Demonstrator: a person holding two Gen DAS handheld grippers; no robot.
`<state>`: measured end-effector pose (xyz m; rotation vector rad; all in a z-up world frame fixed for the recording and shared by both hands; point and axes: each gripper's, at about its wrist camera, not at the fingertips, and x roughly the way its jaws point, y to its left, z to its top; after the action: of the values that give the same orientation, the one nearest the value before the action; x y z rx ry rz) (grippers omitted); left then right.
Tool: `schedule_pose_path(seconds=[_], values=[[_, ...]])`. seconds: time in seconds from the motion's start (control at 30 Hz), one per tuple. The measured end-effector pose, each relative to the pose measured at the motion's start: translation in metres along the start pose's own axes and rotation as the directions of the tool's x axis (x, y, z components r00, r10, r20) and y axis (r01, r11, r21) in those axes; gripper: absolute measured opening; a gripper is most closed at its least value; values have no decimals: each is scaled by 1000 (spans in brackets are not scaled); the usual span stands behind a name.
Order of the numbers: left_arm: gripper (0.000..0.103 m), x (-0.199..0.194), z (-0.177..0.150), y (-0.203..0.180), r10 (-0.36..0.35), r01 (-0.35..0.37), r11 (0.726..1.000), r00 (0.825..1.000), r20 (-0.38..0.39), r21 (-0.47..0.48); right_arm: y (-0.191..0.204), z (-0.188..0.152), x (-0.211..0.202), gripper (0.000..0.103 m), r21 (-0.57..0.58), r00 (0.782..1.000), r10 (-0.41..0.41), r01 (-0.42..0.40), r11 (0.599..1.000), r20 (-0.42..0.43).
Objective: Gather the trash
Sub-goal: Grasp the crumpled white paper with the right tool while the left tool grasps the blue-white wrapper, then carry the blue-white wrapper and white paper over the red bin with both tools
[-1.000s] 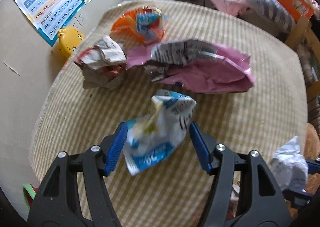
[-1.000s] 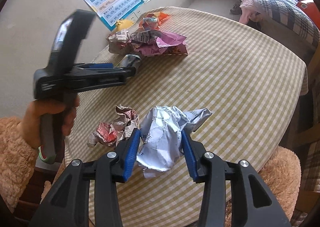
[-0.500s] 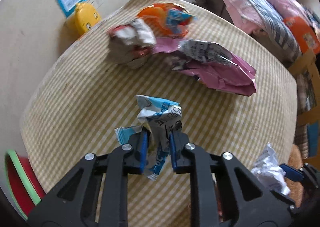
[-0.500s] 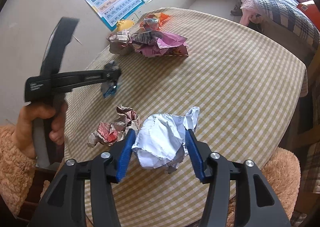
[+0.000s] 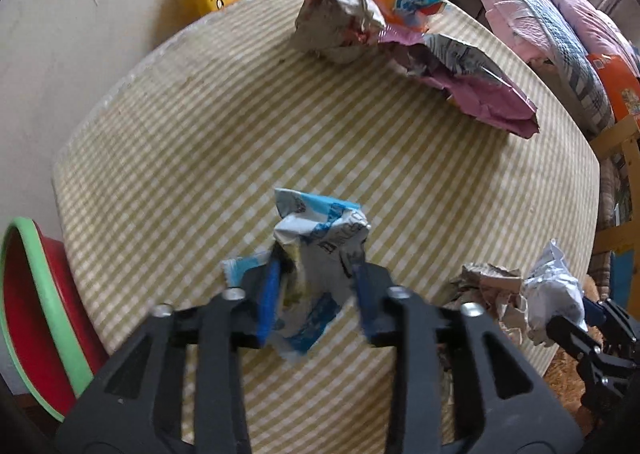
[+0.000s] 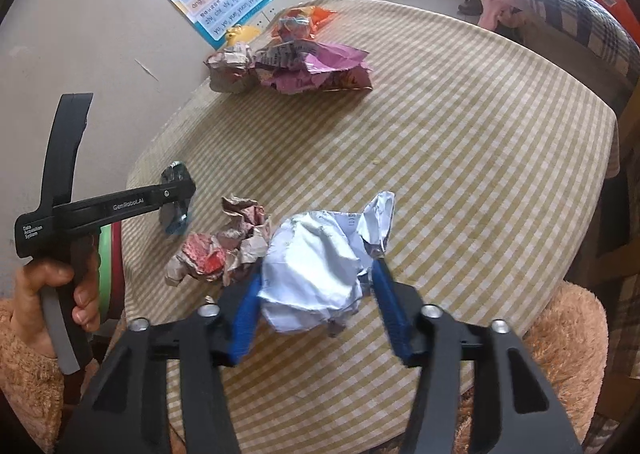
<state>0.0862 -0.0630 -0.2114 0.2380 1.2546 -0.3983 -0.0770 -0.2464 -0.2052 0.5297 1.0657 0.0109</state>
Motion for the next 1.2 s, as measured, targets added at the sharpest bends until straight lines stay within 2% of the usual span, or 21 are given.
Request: schedule_pose_path(seconds=[0.07, 0.17, 0.3, 0.47, 0.63, 0.7, 0.77, 0.9, 1.03, 1.2], values=[[43, -2, -1, -1, -3, 3, 1000, 1000, 11, -1, -2, 0, -2, 37, 7, 1000, 0, 0, 1000, 10], [43, -6, -1, -2, 5, -5, 1000, 1000, 28, 5, -1, 0, -4, 33, 3, 1000, -9, 9, 1000, 22], [44, -7, -4, 0, 5, -5, 1000, 1000, 21, 3, 0, 0, -5, 32, -3, 999, -5, 5, 1000, 31], [62, -7, -10, 6, 4, -3, 999, 1000, 28, -32, -1, 1, -6, 32, 7, 999, -3, 3, 1000, 34], [63, -7, -16, 13, 5, -3, 998, 1000, 28, -55, 0, 0, -7, 32, 2, 999, -6, 5, 1000, 37], [57, -5, -17, 15, 6, -5, 998, 1000, 24, -59, 1, -1, -7, 32, 1, 999, -8, 8, 1000, 38], [34, -2, -18, 14, 9, -8, 998, 1000, 16, -61, 0, -1, -7, 32, 3, 999, -12, 12, 1000, 41], [12, -6, -18, 11, 20, -18, 998, 999, 31, -57, 2, -1, -10, 32, 2, 999, -23, 23, 1000, 48], [10, -21, -19, 16, 21, -13, 995, 996, 81, -100, 8, -1, -14, 32, -12, 998, -36, 36, 999, 60], [10, -55, -23, 21, 34, -9, 989, 985, 169, -145, 19, 4, -23, 32, -40, 995, -42, 46, 998, 90]])
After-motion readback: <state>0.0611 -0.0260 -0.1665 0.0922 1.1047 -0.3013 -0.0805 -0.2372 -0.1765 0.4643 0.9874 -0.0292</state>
